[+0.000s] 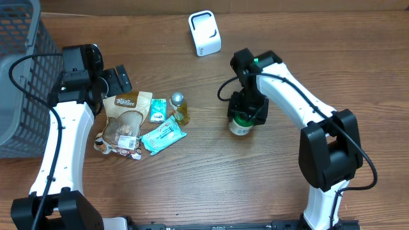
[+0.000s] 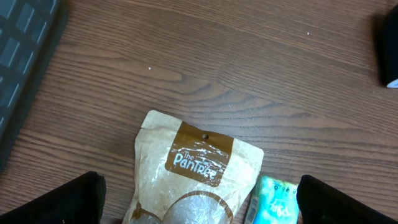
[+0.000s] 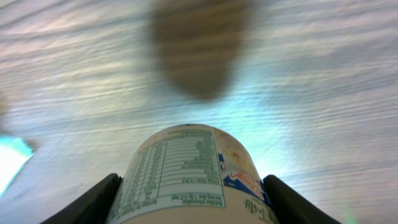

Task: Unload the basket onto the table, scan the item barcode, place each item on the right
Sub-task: 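Lift the jar with the right gripper and tilt it sideways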

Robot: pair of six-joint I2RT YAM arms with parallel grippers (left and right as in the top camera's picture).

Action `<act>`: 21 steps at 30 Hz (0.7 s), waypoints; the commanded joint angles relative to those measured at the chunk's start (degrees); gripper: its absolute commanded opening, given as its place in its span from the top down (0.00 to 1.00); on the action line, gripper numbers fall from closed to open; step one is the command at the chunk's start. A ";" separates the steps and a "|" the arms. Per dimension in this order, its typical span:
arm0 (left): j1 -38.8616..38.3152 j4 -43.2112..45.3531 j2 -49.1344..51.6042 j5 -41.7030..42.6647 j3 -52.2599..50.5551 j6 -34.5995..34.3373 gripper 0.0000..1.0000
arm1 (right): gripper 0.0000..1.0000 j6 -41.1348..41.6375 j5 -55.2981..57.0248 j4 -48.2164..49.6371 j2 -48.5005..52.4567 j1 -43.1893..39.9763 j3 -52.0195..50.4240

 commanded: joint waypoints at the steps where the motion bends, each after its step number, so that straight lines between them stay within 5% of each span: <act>1: -0.02 0.07 0.20 0.42 0.39 0.28 0.00 | 0.46 -0.04 -12.48 -2.91 -0.26 -0.15 4.28; 9: -0.02 0.07 0.20 0.42 0.39 0.28 0.00 | 0.41 -0.04 -33.09 -6.38 -0.26 -0.15 4.68; 21: -0.02 0.07 0.20 0.42 0.39 0.28 0.01 | 0.40 0.42 -45.22 -7.52 -0.26 -0.13 4.68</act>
